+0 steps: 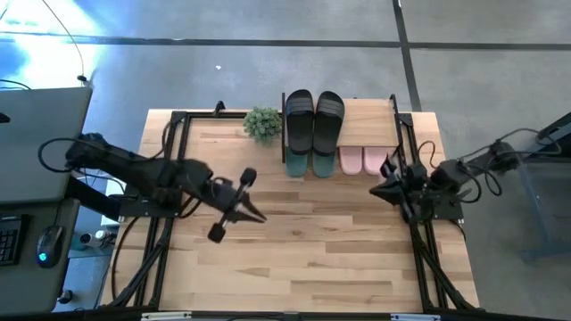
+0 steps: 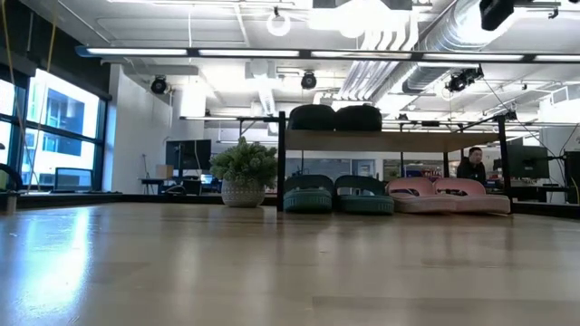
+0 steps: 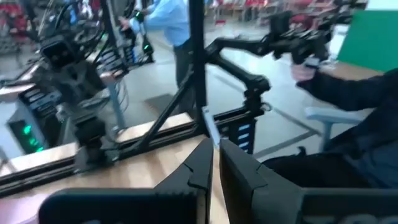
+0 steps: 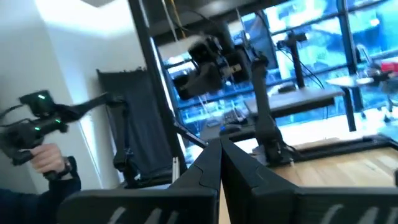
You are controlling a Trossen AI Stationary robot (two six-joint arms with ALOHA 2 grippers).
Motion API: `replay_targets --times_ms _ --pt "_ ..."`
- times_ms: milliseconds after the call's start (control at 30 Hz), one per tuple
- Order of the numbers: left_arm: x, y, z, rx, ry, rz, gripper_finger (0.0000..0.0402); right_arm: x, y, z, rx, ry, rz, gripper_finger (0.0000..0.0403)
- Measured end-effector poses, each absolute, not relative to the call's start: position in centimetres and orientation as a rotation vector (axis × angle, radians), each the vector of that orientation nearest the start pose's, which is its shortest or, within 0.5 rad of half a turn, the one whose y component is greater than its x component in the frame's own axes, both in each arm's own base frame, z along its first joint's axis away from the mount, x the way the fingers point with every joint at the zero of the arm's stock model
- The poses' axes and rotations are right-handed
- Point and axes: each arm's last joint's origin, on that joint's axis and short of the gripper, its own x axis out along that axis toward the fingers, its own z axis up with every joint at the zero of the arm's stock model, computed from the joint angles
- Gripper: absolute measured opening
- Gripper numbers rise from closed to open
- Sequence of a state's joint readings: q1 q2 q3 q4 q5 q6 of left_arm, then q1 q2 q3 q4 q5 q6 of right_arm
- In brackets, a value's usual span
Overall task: Pick and place slides into the shelf
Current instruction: Return to Home Position
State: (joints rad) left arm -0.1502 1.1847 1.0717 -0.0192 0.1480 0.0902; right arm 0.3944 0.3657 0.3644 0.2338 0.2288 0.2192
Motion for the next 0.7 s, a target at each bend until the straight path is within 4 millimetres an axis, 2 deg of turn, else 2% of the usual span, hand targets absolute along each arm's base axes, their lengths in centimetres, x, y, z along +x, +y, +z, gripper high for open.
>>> replay_targets --times_ms 100,233,333,500,700 --pt "25.7 -5.2 34.8 0.093 0.076 -0.319 0.0017 10.5 4.4 26.5 0.276 -0.275 0.213 0.0" --pt "24.4 -4.8 34.0 0.096 0.043 -0.286 0.0004 9.9 5.0 25.4 0.254 -0.41 0.269 0.0" --pt "23.7 -4.1 34.0 0.1 0.037 -0.224 0.0004 9.3 4.7 25.8 0.237 -0.452 0.224 0.0" --pt "21.7 -1.8 35.3 0.097 -0.038 -0.175 0.0006 8.1 3.9 27.6 0.191 -0.434 0.177 0.0" --pt "19.7 0.8 34.7 0.049 -0.036 -0.159 0.0003 6.5 2.7 28.2 0.172 -0.436 0.125 0.0"
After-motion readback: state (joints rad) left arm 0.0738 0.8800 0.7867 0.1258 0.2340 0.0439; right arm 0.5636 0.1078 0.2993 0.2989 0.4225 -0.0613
